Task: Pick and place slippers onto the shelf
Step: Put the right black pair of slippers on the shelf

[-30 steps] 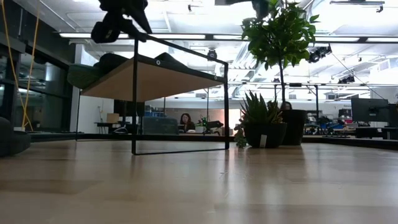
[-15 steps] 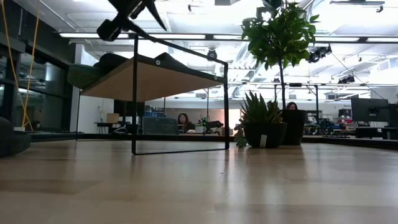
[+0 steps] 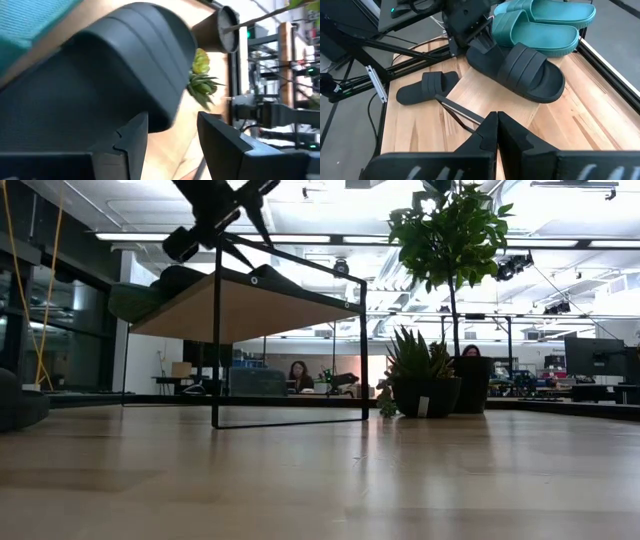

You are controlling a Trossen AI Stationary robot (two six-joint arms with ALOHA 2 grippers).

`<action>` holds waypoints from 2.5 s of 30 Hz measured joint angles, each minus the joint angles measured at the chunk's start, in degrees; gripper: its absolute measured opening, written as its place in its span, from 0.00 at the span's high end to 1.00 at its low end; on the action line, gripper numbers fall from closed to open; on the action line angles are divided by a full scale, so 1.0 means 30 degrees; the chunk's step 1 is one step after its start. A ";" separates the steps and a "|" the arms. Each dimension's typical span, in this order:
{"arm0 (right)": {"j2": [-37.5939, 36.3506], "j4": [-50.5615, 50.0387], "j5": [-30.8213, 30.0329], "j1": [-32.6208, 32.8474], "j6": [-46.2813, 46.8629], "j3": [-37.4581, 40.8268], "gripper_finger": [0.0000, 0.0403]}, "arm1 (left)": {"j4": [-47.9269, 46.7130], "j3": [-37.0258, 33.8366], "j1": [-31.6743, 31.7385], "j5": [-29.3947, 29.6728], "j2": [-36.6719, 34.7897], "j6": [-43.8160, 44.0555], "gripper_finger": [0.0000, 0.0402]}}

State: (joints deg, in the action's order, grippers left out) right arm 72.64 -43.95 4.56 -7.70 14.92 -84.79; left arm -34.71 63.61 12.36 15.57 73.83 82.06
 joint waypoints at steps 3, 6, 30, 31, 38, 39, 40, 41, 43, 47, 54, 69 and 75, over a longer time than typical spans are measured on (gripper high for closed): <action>0.0000 -0.0005 0.0058 0.0000 -0.0002 0.0000 1.00 | 0.0365 0.0000 0.0000 0.0003 0.0275 0.0249 0.60; 0.0000 0.0002 0.0113 0.0000 0.0001 0.0000 1.00 | 0.0539 0.0000 0.0007 0.0155 0.0399 0.0257 0.60; 0.0000 0.0017 0.0161 0.0000 -0.0090 0.0000 1.00 | 0.0214 0.0000 0.0007 0.1792 0.0391 0.1248 0.75; 0.0000 0.0014 0.0189 0.0000 -0.0090 0.0000 1.00 | 0.0145 0.0000 0.0007 0.1792 0.0391 0.1255 0.78; 0.0000 0.0010 0.0593 0.0000 -0.0055 0.0000 1.00 | 0.0140 0.0000 0.0007 0.1806 0.0391 0.1305 0.97; 0.0000 0.0012 0.0618 0.0000 -0.0006 0.0000 1.00 | 0.0142 0.0000 0.0007 0.1829 0.0391 0.1306 0.98; 0.0000 0.0010 0.0641 0.0009 0.0006 0.0000 1.00 | 0.0141 0.0000 0.0007 0.1876 0.0391 0.1306 0.99; 0.0000 0.0010 0.0640 0.0048 0.0012 0.0000 1.00 | 0.0137 0.0000 0.0007 0.1918 0.0391 0.1306 0.98; 0.0000 0.0010 0.0634 0.0117 0.0012 0.0000 1.00 | 0.0117 0.0000 0.0007 0.1960 0.0391 0.1306 0.97; 0.0000 0.0010 0.0648 0.0222 0.0070 0.0000 1.00 | -0.0080 0.0000 0.0007 0.2039 0.0391 0.1320 0.97; 0.0000 0.0004 0.0554 0.0233 0.0070 0.0000 1.00 | -0.0752 0.0016 -0.0007 0.2379 0.0391 0.1801 0.98; 0.0000 0.0002 0.0328 0.0230 0.0063 0.0000 1.00 | -0.1197 0.0022 -0.0015 0.3303 0.0377 0.1809 0.99; 0.0000 -0.0005 0.0112 0.0233 0.0070 0.0000 1.00 | -0.1794 0.0087 -0.0015 0.3770 0.0200 0.1790 1.00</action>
State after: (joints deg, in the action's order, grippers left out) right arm 72.64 -43.97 4.89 -7.01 15.14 -84.79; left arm -40.09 63.88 12.32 26.88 74.43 87.43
